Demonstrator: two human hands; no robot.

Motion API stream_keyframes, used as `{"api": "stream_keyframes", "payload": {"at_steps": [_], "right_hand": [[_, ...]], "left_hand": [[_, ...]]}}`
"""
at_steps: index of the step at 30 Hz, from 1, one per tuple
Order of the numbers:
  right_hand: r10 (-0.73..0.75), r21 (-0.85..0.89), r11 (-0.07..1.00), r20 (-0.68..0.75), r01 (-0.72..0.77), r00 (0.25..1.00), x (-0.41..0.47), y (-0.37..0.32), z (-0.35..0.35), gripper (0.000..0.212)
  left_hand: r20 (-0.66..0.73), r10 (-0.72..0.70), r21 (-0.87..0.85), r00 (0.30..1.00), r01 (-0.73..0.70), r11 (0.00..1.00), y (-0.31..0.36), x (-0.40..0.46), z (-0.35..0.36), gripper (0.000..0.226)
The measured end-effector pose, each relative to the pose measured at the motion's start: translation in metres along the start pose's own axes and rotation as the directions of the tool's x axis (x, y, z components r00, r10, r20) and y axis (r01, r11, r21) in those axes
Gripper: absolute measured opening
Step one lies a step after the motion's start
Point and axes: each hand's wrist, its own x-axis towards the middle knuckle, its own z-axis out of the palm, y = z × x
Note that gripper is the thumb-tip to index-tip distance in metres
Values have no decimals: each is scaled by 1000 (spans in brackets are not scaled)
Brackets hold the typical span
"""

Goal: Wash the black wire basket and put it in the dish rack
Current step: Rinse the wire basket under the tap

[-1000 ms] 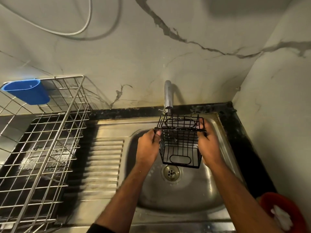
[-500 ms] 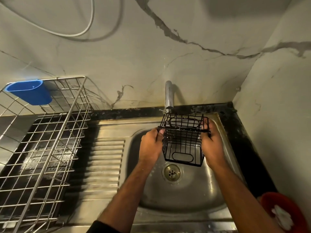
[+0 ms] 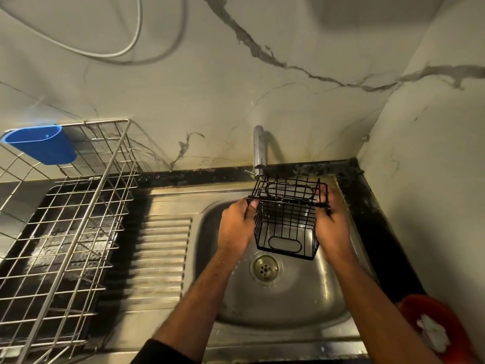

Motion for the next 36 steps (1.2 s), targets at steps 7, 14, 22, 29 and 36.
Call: {"api": "stream_keyframes", "payload": {"at_steps": [7, 14, 22, 29, 36], "right_hand": [[5, 40, 999, 2, -5, 1000, 2, 1, 8, 52], [-72, 31, 997, -4, 72, 997, 5, -2, 5, 46], [-94, -23, 995, -20, 93, 995, 11, 5, 1, 42], [-147, -24, 989, -8, 146, 989, 9, 3, 1, 46], [-207, -38, 978, 5, 207, 978, 11, 5, 6, 50]], "left_hand": [[2, -17, -4, 1000, 17, 1000, 0, 1, -5, 27], [2, -3, -28, 1000, 4, 1000, -4, 5, -3, 27], [18, -25, -87, 1000, 27, 996, -5, 5, 6, 24], [-1, -29, -106, 1000, 29, 994, -6, 4, 5, 24], [-21, -35, -112, 999, 32, 993, -7, 2, -2, 20]]}}
